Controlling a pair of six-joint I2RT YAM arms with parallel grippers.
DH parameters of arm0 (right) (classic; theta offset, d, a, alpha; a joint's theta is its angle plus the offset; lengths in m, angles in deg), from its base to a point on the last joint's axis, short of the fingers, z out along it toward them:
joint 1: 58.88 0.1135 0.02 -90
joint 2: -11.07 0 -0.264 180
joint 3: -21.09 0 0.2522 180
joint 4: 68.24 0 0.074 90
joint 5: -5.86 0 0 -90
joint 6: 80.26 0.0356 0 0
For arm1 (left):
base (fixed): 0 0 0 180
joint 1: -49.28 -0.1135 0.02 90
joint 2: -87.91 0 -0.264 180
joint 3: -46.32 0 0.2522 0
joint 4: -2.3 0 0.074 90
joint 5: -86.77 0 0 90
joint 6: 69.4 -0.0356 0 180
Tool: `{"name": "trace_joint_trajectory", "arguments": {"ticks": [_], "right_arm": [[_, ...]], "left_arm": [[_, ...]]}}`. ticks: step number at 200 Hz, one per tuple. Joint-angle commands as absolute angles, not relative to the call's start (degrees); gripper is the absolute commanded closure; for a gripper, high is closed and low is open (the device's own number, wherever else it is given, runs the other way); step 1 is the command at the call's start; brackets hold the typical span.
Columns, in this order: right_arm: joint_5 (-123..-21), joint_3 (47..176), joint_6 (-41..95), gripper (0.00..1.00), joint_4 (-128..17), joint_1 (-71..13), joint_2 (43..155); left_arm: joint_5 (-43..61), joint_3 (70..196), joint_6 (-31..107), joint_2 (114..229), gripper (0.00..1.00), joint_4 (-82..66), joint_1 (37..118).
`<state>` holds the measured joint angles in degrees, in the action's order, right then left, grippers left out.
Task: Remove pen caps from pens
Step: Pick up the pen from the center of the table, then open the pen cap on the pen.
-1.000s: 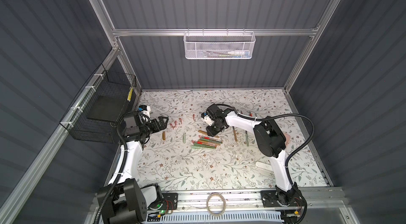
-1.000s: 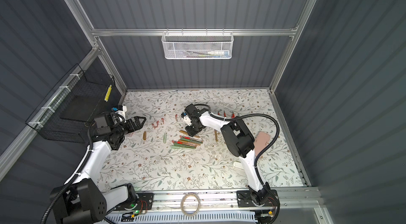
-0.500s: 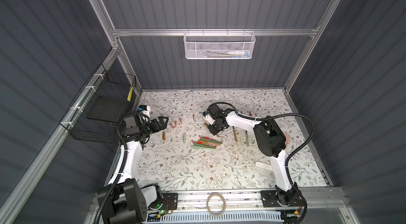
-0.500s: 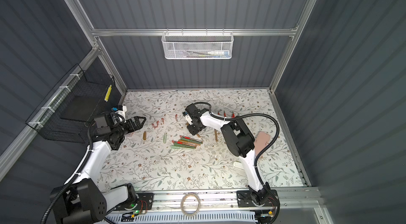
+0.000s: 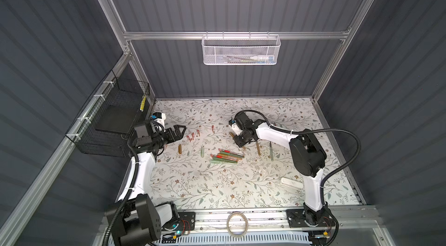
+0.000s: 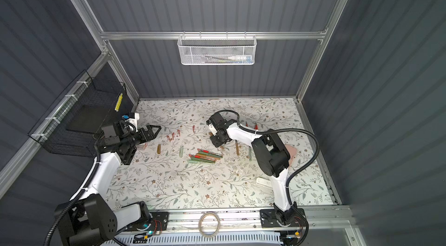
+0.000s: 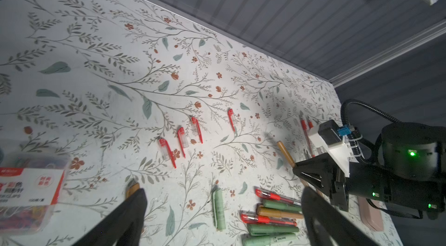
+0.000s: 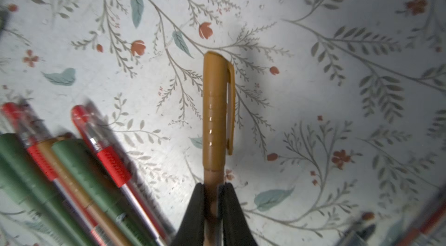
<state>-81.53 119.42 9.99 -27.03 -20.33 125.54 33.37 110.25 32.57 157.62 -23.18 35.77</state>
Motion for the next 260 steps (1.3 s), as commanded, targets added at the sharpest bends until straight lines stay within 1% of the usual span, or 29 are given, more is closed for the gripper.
{"name": "trace_joint_trajectory", "arguments": {"ticks": [1, 22, 38, 53, 70, 97, 124, 167, 203, 233, 251, 260], "right_arm": [[-80.01, 114.89, 14.42, 1.0, -31.75, -20.36, 118.43], [-79.43, 110.88, 19.2, 1.0, -35.55, -20.25, 113.25], [-79.26, 106.97, 22.35, 1.0, -38.94, -19.57, 108.88], [-81.4, 103.6, 24.55, 1.0, -41.9, -18.53, 105.37], [-82.87, 101.02, 27.64, 1.0, -43.81, -17.55, 102.53], [-83.71, 96.15, 32.16, 1.0, -49.44, -15.46, 98.87], [-83.44, 94.35, 35.75, 1.0, -52.75, -13.93, 98.34], [-82.39, 93.75, 39.28, 1.0, -57.81, -11.53, 99.73], [-81.09, 94.7, 41.05, 1.0, -61.45, -9.23, 101.57], [-81.51, 97.98, 40.58, 1.0, -58.15, -7.95, 103.53], [-81.79, 97.76, 40.93, 1.0, -59.02, -7.75, 103.74], [-82.3, 98.37, 40.6, 1.0, -57.9, -7.78, 103.96]], "left_arm": [[39.42, 115.45, 33.92, 160.24, 0.0, -23.93, 36.71], [39.23, 120.27, 33.71, 163.53, 0.0, -25.51, 39.96], [39.21, 123.56, 32.82, 165.92, 0.0, -26.44, 44.18], [39.53, 124.66, 32.18, 168.01, 0.0, -25.53, 48.52], [41.19, 124.38, 35.53, 170.46, 0.0, -22.13, 51.86], [46.37, 121.13, 42.97, 173.26, 0.01, -12.2, 54.3], [49.44, 117.51, 49.34, 175.28, 0.01, -3.16, 56.87], [50.4, 112.86, 58.91, 178.81, 0.01, 9.93, 60.46], [50.8, 113.54, 60.7, 181.09, 0.04, 12.51, 62.94], [50.47, 114.37, 61.65, 181.79, 0.13, 13.06, 63.48], [49.49, 114.65, 59.16, 181.64, 0.22, 10.47, 63.91], [49.27, 114.65, 57.83, 181.57, 0.28, 9.06, 64.18]]}}
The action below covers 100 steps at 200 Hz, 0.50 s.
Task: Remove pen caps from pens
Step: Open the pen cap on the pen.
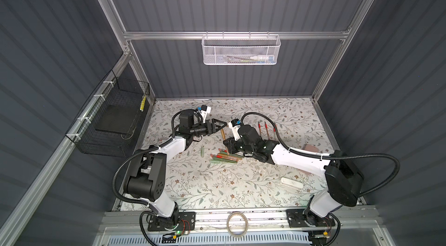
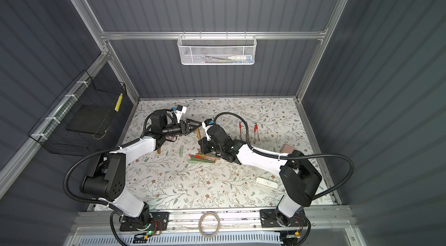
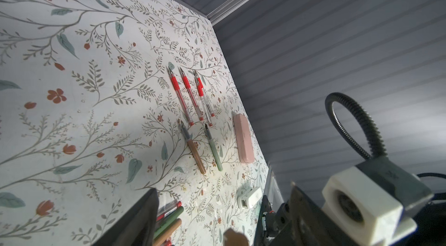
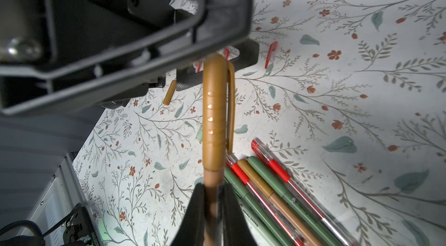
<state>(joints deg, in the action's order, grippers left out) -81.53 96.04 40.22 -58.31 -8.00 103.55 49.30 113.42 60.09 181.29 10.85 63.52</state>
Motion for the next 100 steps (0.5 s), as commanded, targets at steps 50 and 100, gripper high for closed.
{"name": "trace_joint_trajectory", "arguments": {"ticks": [50, 100], "right_arm": [[-83.82, 101.13, 40.16, 1.0, -53.41, -7.99, 105.73], [-83.69, 103.2, 39.54, 1.0, -51.87, -8.09, 107.04]], "left_arm": [[47.21, 112.84, 50.22, 177.61, 0.4, 2.91, 66.77], [46.69, 113.96, 50.01, 177.45, 0.74, 1.44, 67.04]]}}
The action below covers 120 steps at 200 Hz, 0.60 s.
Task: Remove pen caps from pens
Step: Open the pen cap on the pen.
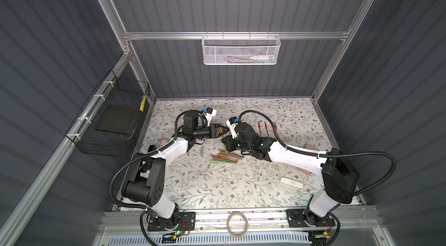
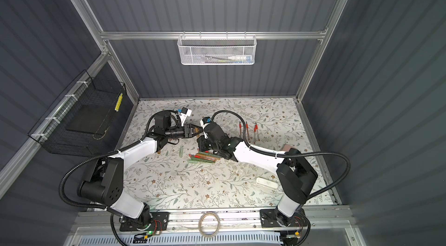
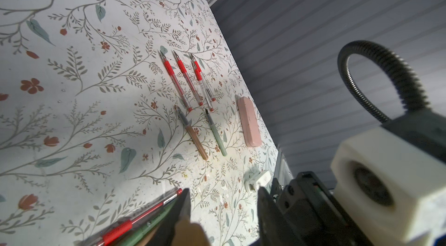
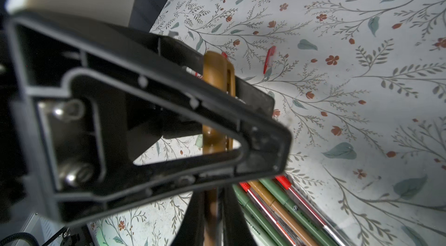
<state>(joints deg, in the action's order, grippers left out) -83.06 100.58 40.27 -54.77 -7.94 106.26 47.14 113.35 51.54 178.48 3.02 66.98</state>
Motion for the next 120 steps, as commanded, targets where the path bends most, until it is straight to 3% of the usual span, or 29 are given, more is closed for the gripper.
{"name": "trace_joint_trajectory", "arguments": {"ticks": [1, 30, 62, 98, 120], "right_arm": [[-83.7, 103.22, 39.5, 1.0, -51.81, -8.08, 107.04], [-83.02, 101.79, 40.22, 0.98, -54.38, -8.09, 106.59], [-79.44, 101.93, 40.28, 0.76, -54.62, -7.9, 108.05], [-78.43, 102.45, 40.77, 0.76, -55.25, -7.99, 110.42], [-79.08, 102.95, 40.14, 0.9, -55.71, -7.99, 110.21]], "left_arm": [[46.65, 114.0, 49.94, 177.46, 0.75, 1.32, 67.04], [45.65, 113.99, 49.2, 177.12, 1.0, -0.12, 67.04], [45.04, 114.33, 49.65, 176.86, 1.0, -0.55, 67.04], [45.4, 113.67, 51.16, 176.81, 1.0, 1.64, 66.99], [45.67, 113.7, 50.76, 176.38, 1.0, 0.7, 67.04]]}}
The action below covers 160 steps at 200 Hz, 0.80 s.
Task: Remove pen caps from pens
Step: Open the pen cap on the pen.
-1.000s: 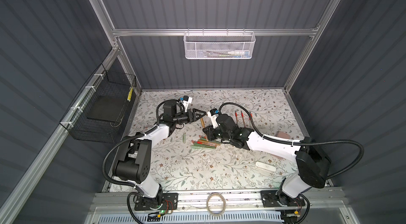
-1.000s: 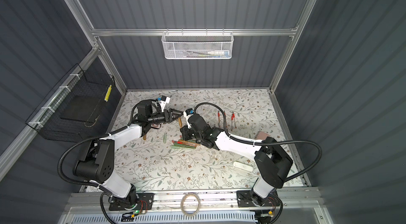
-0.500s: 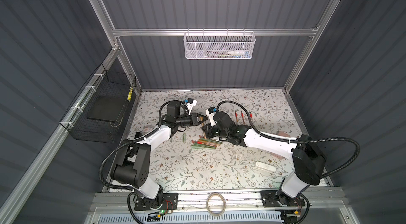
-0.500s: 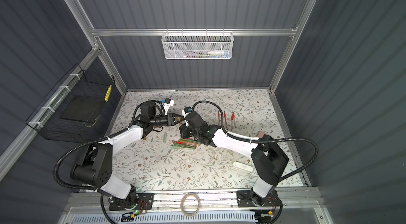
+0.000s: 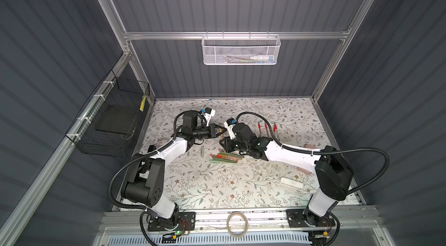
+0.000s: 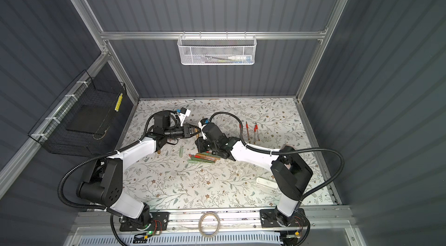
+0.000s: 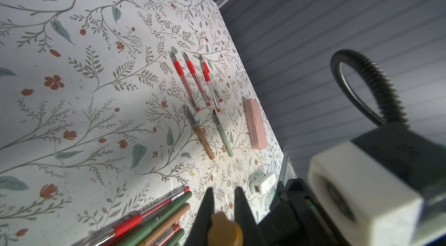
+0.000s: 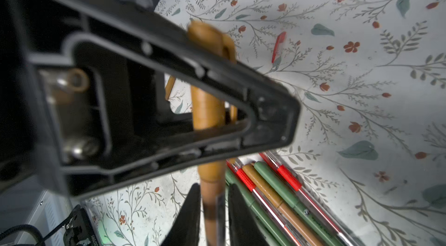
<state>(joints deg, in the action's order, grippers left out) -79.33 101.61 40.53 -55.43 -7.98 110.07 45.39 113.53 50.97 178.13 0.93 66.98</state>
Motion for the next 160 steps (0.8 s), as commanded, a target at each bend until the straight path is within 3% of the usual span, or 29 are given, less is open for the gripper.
{"name": "trace_joint_trajectory", "arguments": {"ticks": [1, 17, 62, 160], "right_arm": [[-79.11, 102.96, 40.06, 0.9, -55.75, -7.99, 110.21], [-79.15, 103.36, 39.8, 1.0, -55.12, -8.16, 110.76], [-77.29, 96.14, 43.27, 1.0, -59.59, -7.55, 109.16], [-79.37, 83.31, 45.8, 1.0, -62.38, -4.21, 103.85]], "left_arm": [[45.7, 113.65, 50.76, 176.35, 1.0, 0.77, 67.04], [45.33, 113.01, 50.48, 176.13, 1.0, 1.75, 67.04], [40.86, 117.31, 43.5, 174.93, 1.0, -7.7, 66.15], [30.96, 121.96, 36.48, 172.16, 1.0, -17.49, 55.91]]}}
